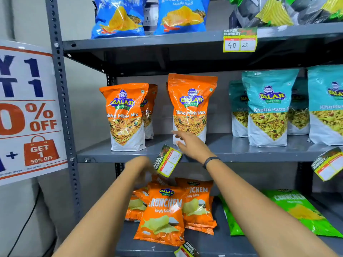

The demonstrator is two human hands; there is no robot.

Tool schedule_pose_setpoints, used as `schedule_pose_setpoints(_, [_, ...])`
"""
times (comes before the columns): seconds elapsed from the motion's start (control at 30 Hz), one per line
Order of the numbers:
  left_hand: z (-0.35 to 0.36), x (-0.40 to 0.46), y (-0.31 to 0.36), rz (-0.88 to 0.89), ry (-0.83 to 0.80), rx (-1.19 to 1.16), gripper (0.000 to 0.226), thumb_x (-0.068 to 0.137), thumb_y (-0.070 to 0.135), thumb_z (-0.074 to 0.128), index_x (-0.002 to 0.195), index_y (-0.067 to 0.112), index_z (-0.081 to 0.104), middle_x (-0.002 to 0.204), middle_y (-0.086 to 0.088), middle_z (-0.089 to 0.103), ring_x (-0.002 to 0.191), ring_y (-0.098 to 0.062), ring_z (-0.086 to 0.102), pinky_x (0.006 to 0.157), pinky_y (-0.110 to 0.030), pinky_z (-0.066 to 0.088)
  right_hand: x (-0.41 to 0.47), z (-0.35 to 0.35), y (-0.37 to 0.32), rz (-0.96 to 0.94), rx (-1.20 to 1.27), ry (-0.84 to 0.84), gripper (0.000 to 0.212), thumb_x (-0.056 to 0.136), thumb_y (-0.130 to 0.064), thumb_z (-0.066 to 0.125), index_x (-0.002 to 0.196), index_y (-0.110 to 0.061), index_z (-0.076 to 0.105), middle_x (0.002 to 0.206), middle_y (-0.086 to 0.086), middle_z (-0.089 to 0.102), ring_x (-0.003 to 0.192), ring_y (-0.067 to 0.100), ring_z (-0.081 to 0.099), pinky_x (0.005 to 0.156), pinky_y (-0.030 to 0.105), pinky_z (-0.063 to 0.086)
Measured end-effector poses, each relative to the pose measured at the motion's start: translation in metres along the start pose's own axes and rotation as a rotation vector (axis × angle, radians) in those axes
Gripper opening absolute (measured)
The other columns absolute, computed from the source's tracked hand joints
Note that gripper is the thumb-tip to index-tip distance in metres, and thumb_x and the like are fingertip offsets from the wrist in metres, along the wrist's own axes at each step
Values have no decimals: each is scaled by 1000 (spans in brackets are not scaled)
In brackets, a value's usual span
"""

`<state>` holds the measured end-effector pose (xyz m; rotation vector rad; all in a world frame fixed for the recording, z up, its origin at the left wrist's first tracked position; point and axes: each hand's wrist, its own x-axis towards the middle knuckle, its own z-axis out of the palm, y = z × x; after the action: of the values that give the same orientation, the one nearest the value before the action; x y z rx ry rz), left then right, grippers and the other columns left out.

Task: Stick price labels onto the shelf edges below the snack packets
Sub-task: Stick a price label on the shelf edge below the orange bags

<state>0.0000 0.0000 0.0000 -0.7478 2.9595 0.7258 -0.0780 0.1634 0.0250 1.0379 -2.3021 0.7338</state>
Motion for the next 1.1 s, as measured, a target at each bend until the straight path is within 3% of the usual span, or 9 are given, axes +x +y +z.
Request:
schedule_pose_setpoints(0.1, [27,12,-10,180,-52,-443,17,92,17,59,77,10,55,68,-7,61,65,-18,55,52,-19,48,5,20,-15,-12,-38,-168,42,94,-21,45,136,-24,40,130,13,58,115,33,53,87,43,47])
schedule_pose_setpoints(0.17, [39,27,-18,254,102,-581,28,88,19,63,63,15,50,49,0,55,52,-17,48,56,-28,47,8,33,-23,-13,-77,-178,37,94,-20,47,131,-23,47,128,13,59,116,32,52,87,43,47])
schedule_pose_setpoints(0.23, [42,36,-22,263,269,-590,34,87,27,61,56,17,48,56,-12,62,62,-29,60,66,-44,50,12,41,-25,3,-109,-139,31,93,-20,50,124,-21,55,125,12,60,116,31,53,88,43,48])
schedule_pose_setpoints(0.3, [40,31,-21,267,397,-453,36,93,27,53,59,16,47,83,-24,69,83,-38,64,66,-38,46,15,46,-25,34,-122,-100,27,92,-19,53,118,-18,60,122,12,62,114,31,55,88,42,49])
schedule_pose_setpoints(0.37, [32,17,-19,294,537,-289,31,95,27,48,66,15,50,94,-22,68,91,-38,61,63,-34,38,18,48,-25,103,-53,-67,23,89,-20,58,111,-17,64,117,12,66,109,31,58,85,42,51])
schedule_pose_setpoints(0.5, [19,18,-23,436,792,-141,19,89,22,60,89,6,70,108,-15,61,100,-34,56,73,-41,48,7,46,-21,229,133,89,12,80,-26,69,89,-18,68,98,9,72,94,27,64,73,39,51])
schedule_pose_setpoints(0.67, [24,33,-35,561,729,-98,20,76,18,76,75,-1,70,115,-13,61,100,-30,60,80,-32,48,-25,50,-12,194,-24,118,22,74,-39,73,80,-20,64,86,5,72,90,24,61,66,34,44])
schedule_pose_setpoints(0.83, [32,34,-32,530,812,-30,20,72,23,79,68,5,71,109,-10,63,100,-29,59,82,-44,50,-24,58,-9,155,-119,156,21,76,-38,71,80,-19,64,85,8,70,93,25,60,66,34,43])
schedule_pose_setpoints(1.1, [21,38,-33,579,799,-42,25,78,27,74,74,3,68,98,-10,64,90,-29,60,73,-42,51,-26,57,-9,195,89,198,24,74,-39,73,76,-17,65,77,5,72,86,22,60,64,33,44])
